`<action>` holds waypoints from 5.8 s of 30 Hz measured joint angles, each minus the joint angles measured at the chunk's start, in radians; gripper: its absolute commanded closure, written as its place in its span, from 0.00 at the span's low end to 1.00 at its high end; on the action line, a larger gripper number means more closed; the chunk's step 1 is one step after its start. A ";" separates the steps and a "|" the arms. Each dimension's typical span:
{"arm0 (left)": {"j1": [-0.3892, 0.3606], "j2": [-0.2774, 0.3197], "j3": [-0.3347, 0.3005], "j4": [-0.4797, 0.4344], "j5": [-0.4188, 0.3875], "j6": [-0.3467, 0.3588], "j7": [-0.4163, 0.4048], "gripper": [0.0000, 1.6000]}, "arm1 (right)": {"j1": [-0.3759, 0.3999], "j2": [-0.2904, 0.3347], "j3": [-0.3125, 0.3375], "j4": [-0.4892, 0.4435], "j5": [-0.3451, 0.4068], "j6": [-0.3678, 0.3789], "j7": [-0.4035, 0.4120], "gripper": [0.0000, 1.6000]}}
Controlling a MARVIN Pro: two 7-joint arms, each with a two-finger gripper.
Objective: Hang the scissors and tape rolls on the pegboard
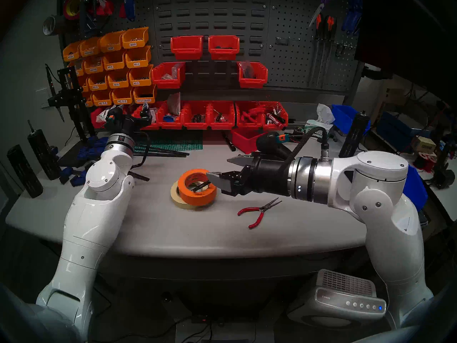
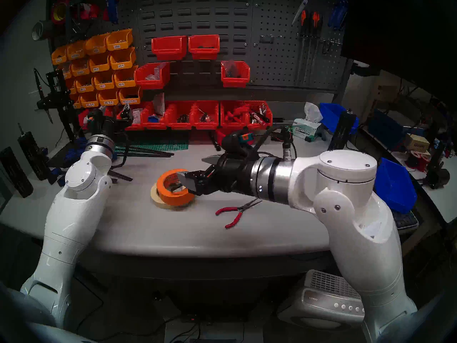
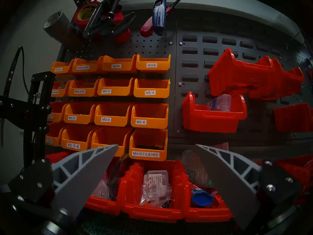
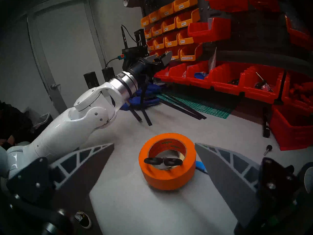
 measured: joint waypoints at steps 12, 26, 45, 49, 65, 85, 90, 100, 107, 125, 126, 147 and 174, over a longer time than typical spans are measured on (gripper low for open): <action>0.000 0.000 0.000 0.000 0.000 0.000 0.000 0.00 | 0.075 0.127 -0.032 0.090 0.119 0.000 0.001 0.00; 0.000 0.000 0.000 0.000 0.000 0.000 0.000 0.00 | 0.197 0.218 -0.128 0.128 0.174 0.000 0.018 0.00; 0.000 0.000 0.000 0.000 0.000 0.000 0.000 0.00 | 0.342 0.164 -0.165 0.282 0.363 -0.008 0.051 0.00; 0.000 0.000 0.000 0.000 0.000 0.000 0.000 0.00 | 0.357 0.122 -0.161 0.304 0.442 -0.009 0.049 0.00; 0.000 0.000 0.000 0.000 0.000 0.000 0.000 0.00 | 0.357 0.032 -0.141 0.264 0.688 -0.003 -0.209 0.00; 0.001 0.005 -0.003 0.002 -0.014 -0.008 -0.021 0.00 | 0.348 0.024 -0.135 0.187 0.853 -0.003 -0.490 0.00; 0.007 0.024 -0.018 0.010 -0.044 -0.028 -0.086 0.00 | 0.348 0.023 -0.135 0.185 0.868 -0.003 -0.508 0.00; 0.034 0.110 -0.088 0.029 -0.106 -0.064 -0.261 0.00 | 0.348 0.021 -0.135 0.181 0.896 -0.004 -0.542 0.00; 0.064 0.161 -0.130 0.024 -0.132 -0.078 -0.366 0.00 | 0.348 0.020 -0.135 0.179 0.913 -0.004 -0.562 0.00; 0.109 0.176 -0.166 -0.002 -0.146 -0.089 -0.403 0.00 | 0.350 0.016 -0.134 0.175 0.946 -0.003 -0.588 0.00; 0.109 0.176 -0.166 -0.002 -0.146 -0.089 -0.404 0.00 | 0.350 0.016 -0.134 0.175 0.947 -0.003 -0.588 0.00; 0.113 0.176 -0.170 -0.004 -0.147 -0.089 -0.406 0.00 | 0.351 0.016 -0.134 0.174 0.956 -0.003 -0.593 0.00; 0.299 0.188 -0.345 -0.028 -0.166 -0.203 -0.623 0.00 | 0.351 0.015 -0.134 0.174 0.960 -0.003 -0.595 0.00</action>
